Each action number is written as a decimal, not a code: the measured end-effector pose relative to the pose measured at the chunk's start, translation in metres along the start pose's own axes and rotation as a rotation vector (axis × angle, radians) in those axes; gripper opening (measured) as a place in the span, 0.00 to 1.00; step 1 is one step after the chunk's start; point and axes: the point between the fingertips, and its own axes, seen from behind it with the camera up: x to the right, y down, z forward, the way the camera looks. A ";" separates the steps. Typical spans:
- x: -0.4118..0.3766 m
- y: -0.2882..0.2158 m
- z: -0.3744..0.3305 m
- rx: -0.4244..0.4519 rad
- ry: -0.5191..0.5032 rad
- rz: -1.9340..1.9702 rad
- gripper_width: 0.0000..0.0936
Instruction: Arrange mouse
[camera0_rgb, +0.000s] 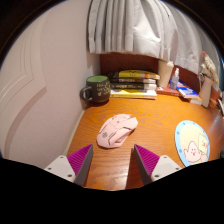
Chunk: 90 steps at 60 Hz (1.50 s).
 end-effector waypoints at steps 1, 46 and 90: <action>-0.001 -0.003 0.006 0.002 0.006 -0.002 0.88; -0.004 -0.072 0.093 -0.084 0.010 -0.010 0.54; 0.231 -0.205 -0.088 0.118 0.043 -0.091 0.43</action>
